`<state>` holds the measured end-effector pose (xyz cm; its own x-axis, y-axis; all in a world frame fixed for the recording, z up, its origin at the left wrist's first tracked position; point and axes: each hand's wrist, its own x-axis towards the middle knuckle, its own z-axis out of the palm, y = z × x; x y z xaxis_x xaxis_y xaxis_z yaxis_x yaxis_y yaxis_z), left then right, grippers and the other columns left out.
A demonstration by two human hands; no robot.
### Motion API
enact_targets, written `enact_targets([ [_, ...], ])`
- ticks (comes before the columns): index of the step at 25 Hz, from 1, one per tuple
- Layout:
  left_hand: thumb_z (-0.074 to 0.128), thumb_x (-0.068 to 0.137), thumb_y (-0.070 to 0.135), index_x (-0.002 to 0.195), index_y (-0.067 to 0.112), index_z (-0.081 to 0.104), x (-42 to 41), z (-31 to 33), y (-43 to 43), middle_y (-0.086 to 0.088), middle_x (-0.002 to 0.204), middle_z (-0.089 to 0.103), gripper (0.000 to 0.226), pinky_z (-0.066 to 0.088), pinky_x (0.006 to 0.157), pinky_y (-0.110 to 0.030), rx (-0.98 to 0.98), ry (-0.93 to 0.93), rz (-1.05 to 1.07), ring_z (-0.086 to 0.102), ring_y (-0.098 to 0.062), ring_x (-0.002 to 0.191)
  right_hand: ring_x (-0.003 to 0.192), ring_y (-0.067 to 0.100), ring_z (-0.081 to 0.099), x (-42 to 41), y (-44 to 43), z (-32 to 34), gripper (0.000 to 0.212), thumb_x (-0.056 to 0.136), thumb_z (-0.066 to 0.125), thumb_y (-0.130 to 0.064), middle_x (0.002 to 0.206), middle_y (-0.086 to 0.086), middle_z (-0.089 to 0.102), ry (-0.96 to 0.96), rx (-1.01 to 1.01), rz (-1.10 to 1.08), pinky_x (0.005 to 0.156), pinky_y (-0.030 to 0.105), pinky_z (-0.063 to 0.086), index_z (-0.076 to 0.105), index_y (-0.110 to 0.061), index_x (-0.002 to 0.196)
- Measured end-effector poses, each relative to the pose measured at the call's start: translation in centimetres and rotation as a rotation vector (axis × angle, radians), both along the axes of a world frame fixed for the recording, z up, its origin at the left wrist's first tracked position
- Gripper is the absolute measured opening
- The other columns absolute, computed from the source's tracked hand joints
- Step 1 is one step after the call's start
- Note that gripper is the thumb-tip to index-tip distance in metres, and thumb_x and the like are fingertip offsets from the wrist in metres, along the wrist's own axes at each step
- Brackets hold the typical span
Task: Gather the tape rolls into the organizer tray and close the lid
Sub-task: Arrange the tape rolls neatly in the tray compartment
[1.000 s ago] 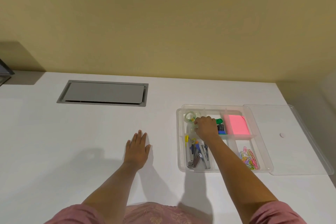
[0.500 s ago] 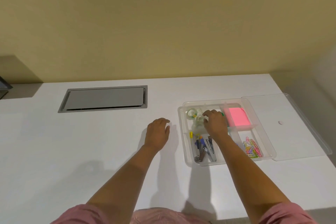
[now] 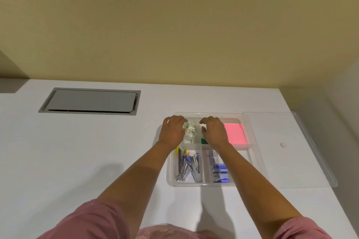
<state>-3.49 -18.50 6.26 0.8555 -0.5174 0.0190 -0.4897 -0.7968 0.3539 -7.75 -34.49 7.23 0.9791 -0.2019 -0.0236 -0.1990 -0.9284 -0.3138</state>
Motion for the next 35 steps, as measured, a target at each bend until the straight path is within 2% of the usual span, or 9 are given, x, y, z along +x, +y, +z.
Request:
enact_targets([
  [6, 0.055, 0.092, 0.033, 0.118, 0.022, 0.062, -0.2, -0.3, -2.2, 0.003, 0.124, 0.063, 0.030, 0.027, 0.103, -0.033, 0.242, -0.018, -0.009, 0.048, -0.020, 0.119, 0.105, 0.031, 0.056, 0.6, -1.2, -0.8, 0.024, 0.089, 0.057, -0.008, 0.113, 0.011, 0.068, -0.035, 0.031, 0.082, 0.087, 0.038, 0.046, 0.066, -0.010, 0.111],
  [10, 0.058, 0.091, 0.031, 0.119, 0.024, 0.063, -0.3, -0.8, -3.2, 0.000, 0.120, 0.066, 0.030, 0.030, 0.101, -0.034, 0.310, -0.010, -0.029, 0.052, -0.021, 0.116, 0.101, 0.033, 0.058, 1.3, -1.4, -1.0, 0.021, 0.086, 0.060, -0.010, 0.105, 0.012, 0.071, -0.065, 0.029, 0.140, 0.083, 0.039, 0.045, 0.069, -0.010, 0.105],
  [21, 0.058, 0.090, 0.019, 0.111, 0.021, 0.066, 0.3, -1.6, -4.2, -0.001, 0.112, 0.068, 0.023, 0.032, 0.097, -0.033, 0.420, -0.060, -0.128, 0.056, -0.021, 0.110, 0.113, 0.031, 0.052, 2.8, -1.3, -1.3, 0.024, 0.090, 0.058, -0.016, 0.117, 0.010, 0.065, -0.024, -0.058, 0.258, 0.096, 0.038, 0.037, 0.066, -0.012, 0.111],
  [26, 0.051, 0.090, 0.019, 0.112, 0.015, 0.064, -0.2, -1.2, -4.1, -0.006, 0.107, 0.070, 0.025, 0.034, 0.094, -0.034, 0.354, -0.110, -0.065, 0.059, -0.024, 0.103, 0.120, 0.029, 0.045, 2.9, -0.6, -2.0, 0.027, 0.092, 0.055, -0.023, 0.122, 0.007, 0.061, 0.105, -0.207, 0.327, 0.108, 0.041, 0.023, 0.062, -0.014, 0.116],
  [29, 0.053, 0.090, 0.017, 0.108, 0.012, 0.065, -0.2, -1.0, -3.9, -0.007, 0.105, 0.070, 0.023, 0.035, 0.093, -0.034, 0.358, -0.090, -0.059, 0.061, -0.026, 0.100, 0.117, 0.030, 0.049, 2.7, -0.2, -2.2, 0.023, 0.087, 0.062, -0.025, 0.108, 0.005, 0.067, 0.166, -0.268, 0.314, 0.110, 0.045, 0.011, 0.067, -0.015, 0.107],
  [31, 0.063, 0.083, 0.018, 0.095, 0.013, 0.070, -0.6, 0.1, -3.9, -0.006, 0.093, 0.073, 0.015, 0.041, 0.087, -0.033, 0.405, -0.099, -0.054, 0.065, -0.024, 0.088, 0.097, 0.025, 0.063, 2.8, 0.6, -1.8, 0.019, 0.067, 0.080, -0.032, 0.080, -0.002, 0.072, 0.177, -0.391, 0.262, 0.103, 0.044, 0.014, 0.073, -0.021, 0.080],
  [32, 0.075, 0.070, 0.023, 0.079, 0.017, 0.073, -0.7, 0.5, -3.9, -0.002, 0.077, 0.073, 0.011, 0.045, 0.078, -0.030, 0.439, -0.097, -0.048, 0.067, -0.020, 0.074, 0.091, 0.025, 0.065, 3.0, 0.8, -1.9, 0.020, 0.059, 0.084, -0.031, 0.071, -0.003, 0.071, 0.129, -0.436, 0.262, 0.102, 0.046, 0.018, 0.073, -0.021, 0.071],
  [34, 0.088, 0.039, 0.029, 0.050, 0.023, 0.068, -0.7, 0.7, -3.9, 0.006, 0.048, 0.064, 0.024, 0.047, 0.060, -0.022, 0.509, -0.089, -0.044, 0.061, -0.011, 0.047, 0.109, 0.029, 0.057, 3.1, 1.1, -1.9, 0.012, 0.077, 0.071, -0.021, 0.088, 0.003, 0.071, 0.184, -0.392, 0.297, 0.113, 0.049, 0.017, 0.070, -0.014, 0.087],
  [35, 0.088, 0.037, 0.029, 0.048, 0.024, 0.067, -0.6, 0.6, -3.9, 0.007, 0.046, 0.063, 0.024, 0.047, 0.059, -0.021, 0.513, -0.096, -0.041, 0.060, -0.010, 0.045, 0.118, 0.031, 0.050, 3.0, 1.3, -1.9, 0.014, 0.085, 0.061, -0.015, 0.099, 0.007, 0.069, 0.235, -0.394, 0.295, 0.117, 0.048, 0.014, 0.067, -0.011, 0.097],
])
